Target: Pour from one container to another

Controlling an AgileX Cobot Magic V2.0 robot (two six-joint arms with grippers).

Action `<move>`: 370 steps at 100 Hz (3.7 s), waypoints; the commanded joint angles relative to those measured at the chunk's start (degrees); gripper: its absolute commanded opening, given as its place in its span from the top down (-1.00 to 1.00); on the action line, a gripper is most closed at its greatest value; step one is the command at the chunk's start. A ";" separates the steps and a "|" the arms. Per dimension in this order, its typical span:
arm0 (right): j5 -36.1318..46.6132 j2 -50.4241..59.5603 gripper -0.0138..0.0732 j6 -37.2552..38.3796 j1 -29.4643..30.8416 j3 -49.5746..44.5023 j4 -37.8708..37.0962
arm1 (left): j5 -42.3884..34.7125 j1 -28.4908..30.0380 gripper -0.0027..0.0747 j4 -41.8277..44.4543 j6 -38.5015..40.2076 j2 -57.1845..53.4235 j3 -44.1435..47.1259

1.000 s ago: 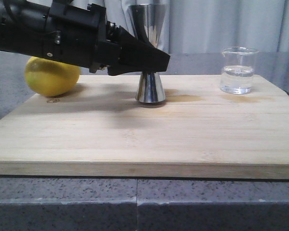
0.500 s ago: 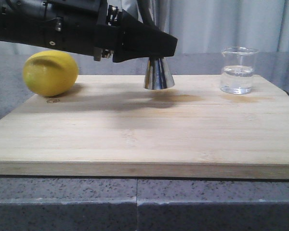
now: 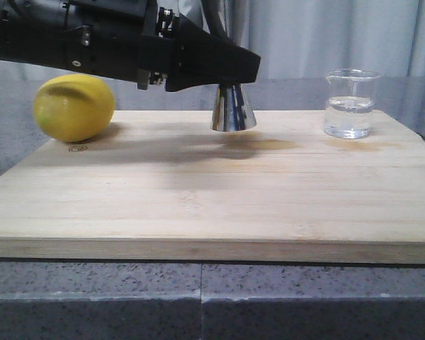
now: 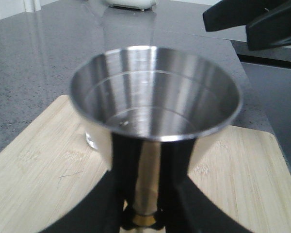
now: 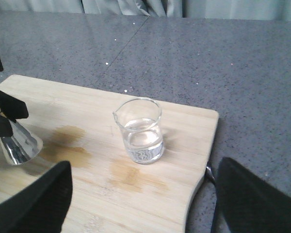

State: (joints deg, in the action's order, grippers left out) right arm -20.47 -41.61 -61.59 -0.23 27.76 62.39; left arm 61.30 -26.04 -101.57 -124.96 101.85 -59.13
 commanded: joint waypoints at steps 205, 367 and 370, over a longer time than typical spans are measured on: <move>67.68 -33.66 -0.59 63.62 -21.09 -6.44 -59.69 | 4.33 -0.56 0.78 -4.53 0.24 -2.30 -1.79; 70.37 -47.10 -0.03 61.97 -17.75 1.54 -61.60 | 4.33 -0.56 0.78 -4.53 0.24 -2.30 -1.79; 69.94 -46.72 -0.03 61.59 -17.75 1.54 -61.60 | 4.33 -0.56 0.78 -4.53 0.24 -2.30 -1.79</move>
State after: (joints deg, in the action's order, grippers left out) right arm 46.53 -91.24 1.24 -18.40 27.88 1.37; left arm 61.43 -26.04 -101.47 -124.96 101.85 -59.13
